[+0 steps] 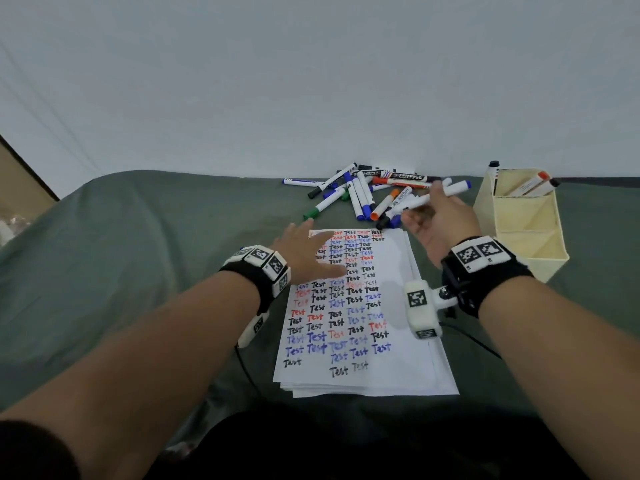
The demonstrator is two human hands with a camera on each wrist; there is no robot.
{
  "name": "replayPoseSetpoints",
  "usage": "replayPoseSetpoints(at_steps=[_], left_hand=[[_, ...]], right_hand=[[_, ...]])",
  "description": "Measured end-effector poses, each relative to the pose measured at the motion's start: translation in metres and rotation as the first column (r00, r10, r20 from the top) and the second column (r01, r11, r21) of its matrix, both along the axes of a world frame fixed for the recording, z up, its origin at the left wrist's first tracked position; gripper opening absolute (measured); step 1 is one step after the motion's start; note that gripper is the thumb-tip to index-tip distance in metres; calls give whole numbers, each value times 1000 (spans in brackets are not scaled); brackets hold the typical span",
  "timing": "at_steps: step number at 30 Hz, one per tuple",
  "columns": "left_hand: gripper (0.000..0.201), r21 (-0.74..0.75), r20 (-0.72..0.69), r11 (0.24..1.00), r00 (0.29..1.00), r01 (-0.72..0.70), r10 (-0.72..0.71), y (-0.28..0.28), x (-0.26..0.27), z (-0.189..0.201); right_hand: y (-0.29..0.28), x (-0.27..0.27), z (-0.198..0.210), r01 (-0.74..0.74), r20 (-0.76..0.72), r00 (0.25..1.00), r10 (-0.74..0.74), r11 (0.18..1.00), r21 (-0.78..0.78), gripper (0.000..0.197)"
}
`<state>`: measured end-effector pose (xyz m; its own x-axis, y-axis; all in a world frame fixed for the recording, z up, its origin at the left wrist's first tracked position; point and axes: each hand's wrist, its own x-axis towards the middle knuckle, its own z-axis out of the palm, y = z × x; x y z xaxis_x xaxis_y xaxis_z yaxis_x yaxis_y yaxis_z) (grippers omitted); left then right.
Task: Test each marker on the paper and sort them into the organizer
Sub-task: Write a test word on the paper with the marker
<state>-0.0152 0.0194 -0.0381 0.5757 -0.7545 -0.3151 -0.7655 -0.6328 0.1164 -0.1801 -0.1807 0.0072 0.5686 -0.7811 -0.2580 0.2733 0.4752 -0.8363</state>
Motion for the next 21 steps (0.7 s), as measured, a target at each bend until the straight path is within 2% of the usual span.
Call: replayPoseSetpoints(at_steps=[2, 4, 8, 15, 21], left_hand=[[113, 61, 9, 998, 1000, -21, 21, -5, -5, -8], [115, 87, 36, 995, 999, -38, 35, -8, -8, -15], [118, 84, 17, 995, 998, -54, 53, -11, -9, -20], [116, 46, -33, 998, 999, -31, 33, -5, -10, -17], [125, 50, -54, 999, 999, 6, -3, -2, -6, -21]], right_hand=[[-1, 2, -10, 37, -2, 999, -37, 995, 94, 16], [-4, 3, -20, 24, -36, 999, -21, 995, 98, 6], [-5, 8, -35, -22, -136, 990, 19, 1000, -18, 10], [-2, 22, -44, -104, -222, 974, 50, 966, -238, 12], [-7, 26, -60, -133, -263, 964, 42, 931, -340, 13]])
